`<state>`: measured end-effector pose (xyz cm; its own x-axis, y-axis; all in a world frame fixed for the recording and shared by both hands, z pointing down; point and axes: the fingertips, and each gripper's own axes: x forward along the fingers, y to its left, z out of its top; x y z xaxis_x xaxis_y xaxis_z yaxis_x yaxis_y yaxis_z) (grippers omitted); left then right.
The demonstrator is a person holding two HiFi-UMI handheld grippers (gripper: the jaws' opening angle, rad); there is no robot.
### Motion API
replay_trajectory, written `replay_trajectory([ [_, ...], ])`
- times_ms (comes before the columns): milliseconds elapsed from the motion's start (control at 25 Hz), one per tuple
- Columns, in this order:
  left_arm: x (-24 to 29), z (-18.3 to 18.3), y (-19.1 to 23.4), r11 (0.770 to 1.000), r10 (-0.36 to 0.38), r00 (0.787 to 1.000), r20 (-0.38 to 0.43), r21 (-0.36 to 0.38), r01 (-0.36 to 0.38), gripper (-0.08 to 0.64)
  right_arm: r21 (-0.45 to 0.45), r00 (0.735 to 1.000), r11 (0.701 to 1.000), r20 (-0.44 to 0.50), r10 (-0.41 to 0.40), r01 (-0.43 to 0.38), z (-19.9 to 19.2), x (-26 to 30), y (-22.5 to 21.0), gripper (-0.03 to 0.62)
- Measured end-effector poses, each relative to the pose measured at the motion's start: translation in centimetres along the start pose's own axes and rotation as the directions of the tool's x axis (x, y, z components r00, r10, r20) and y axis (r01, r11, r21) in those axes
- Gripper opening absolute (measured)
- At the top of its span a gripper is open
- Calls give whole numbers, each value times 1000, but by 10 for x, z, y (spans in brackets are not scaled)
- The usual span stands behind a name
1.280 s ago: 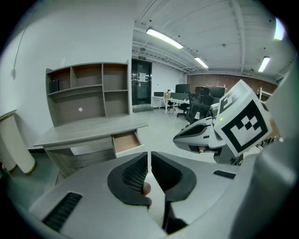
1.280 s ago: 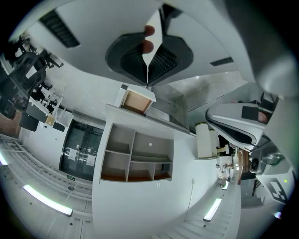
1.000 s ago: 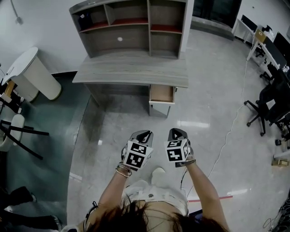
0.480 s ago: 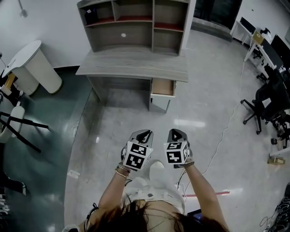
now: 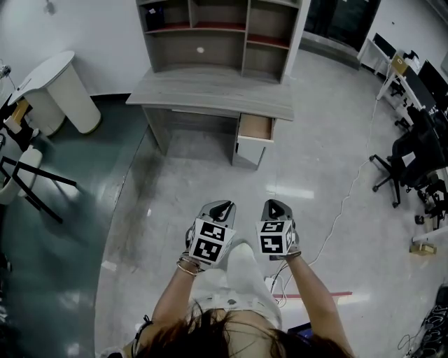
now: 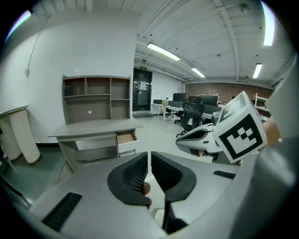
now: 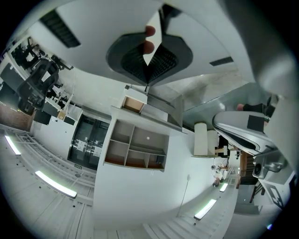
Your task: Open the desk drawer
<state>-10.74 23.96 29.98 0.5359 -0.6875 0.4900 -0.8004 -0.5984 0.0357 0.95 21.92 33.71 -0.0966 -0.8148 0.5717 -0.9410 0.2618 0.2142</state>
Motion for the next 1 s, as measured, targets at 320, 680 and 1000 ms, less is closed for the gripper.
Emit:
replay_trajectory([
  [320,-30,-17,-9,1000,-12,1000,24,-3,12,32,1,999,1000,31,-31,31,-10,-38,20,21],
  [680,-52,-25,-16,999,-9,999,50,-40,11,32,-29,998,999,46,-32,34,-14,-65,35,21],
  [1000,-61,-29,-16,999,20,998,62,-44,-17,32,-42,997,999,71,-6,9,-16,-75,47,21],
])
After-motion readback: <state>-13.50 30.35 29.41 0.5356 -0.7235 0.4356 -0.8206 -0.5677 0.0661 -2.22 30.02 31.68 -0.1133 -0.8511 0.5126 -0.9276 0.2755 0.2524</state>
